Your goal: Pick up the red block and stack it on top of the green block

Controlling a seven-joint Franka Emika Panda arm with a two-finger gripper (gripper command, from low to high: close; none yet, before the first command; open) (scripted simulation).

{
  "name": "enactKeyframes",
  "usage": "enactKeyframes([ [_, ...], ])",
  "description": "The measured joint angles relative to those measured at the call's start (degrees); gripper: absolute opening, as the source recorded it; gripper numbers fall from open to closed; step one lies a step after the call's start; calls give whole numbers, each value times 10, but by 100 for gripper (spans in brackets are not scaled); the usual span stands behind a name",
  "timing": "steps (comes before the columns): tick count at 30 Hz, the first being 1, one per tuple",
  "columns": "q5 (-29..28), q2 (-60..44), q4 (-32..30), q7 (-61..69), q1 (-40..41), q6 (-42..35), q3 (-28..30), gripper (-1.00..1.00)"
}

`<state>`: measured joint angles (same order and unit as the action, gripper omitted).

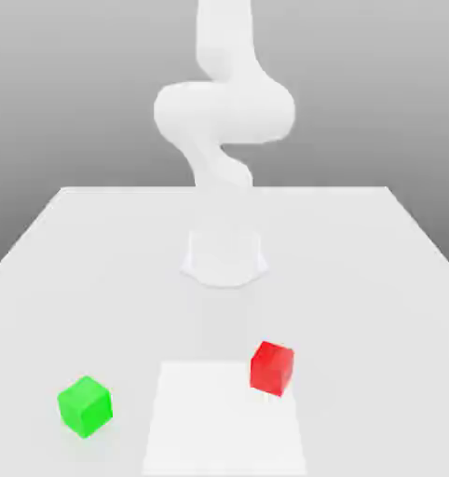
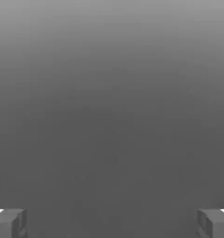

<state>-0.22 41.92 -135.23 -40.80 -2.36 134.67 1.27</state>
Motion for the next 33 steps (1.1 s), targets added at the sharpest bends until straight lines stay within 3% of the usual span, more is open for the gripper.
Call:
enactKeyframes([
  [17, -12, -353, -280, 437, -161, 249, 68, 0],
  [24, 48, -508, -281, 513, -149, 376, 32, 0],
  [25, 54, -527, -279, 517, -139, 392, 20, -100],
  [33, 47, -517, -280, 512, -138, 383, 21, -100],
])
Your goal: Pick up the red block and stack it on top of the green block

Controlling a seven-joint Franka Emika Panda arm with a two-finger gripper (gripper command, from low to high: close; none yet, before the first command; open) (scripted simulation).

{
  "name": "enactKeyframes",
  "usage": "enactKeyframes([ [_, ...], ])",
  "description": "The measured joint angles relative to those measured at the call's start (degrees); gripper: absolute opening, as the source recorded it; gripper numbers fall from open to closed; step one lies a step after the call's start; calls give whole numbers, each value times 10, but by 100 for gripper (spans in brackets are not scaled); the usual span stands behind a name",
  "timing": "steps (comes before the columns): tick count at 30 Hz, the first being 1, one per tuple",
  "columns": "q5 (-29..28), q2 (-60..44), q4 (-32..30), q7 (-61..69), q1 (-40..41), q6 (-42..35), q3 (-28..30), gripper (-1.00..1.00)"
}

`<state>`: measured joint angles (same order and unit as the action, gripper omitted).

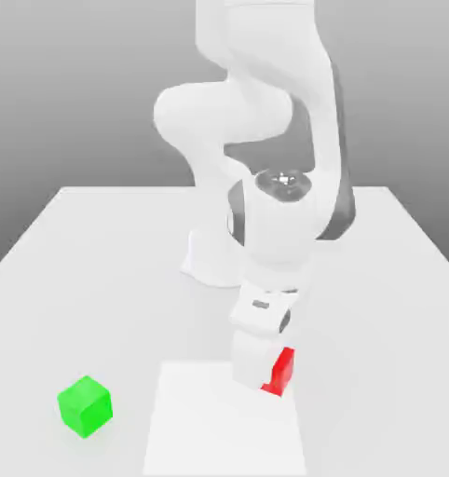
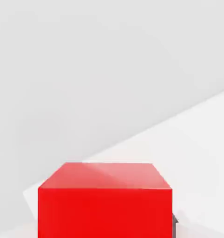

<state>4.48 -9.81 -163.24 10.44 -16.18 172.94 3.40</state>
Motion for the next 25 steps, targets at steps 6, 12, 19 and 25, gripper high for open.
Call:
enactKeyframes([
  [6, -49, 116, -17, -36, 5, -99, 9, -100],
  [12, -41, 103, 73, -60, 152, -178, 85, -100],
  [19, 6, 22, 155, -52, 254, -179, 121, -100],
  [25, 41, -30, 159, -28, 269, -134, 100, 100],
])
